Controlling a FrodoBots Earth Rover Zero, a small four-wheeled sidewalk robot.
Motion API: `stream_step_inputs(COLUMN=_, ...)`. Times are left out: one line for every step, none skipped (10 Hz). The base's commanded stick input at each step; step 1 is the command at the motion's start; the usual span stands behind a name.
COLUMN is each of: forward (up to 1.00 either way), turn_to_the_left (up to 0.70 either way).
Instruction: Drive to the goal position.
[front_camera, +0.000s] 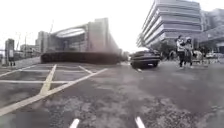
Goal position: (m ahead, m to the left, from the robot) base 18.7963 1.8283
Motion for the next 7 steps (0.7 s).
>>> stream_step_inputs(forward=0.7, turn_to_the_left=-0.14)
stream_step_inputs(forward=0.7, turn_to_the_left=-0.14)
stream_step_inputs(forward=0.7, turn_to_the_left=-0.14)
stream_step_inputs(forward=0.7, turn_to_the_left=-0.14)
stream_step_inputs(forward=0.7, turn_to_the_left=-0.14)
stream_step_inputs(forward=0.7, turn_to_the_left=-0.14)
stream_step_inputs(forward=0.7, turn_to_the_left=-0.14)
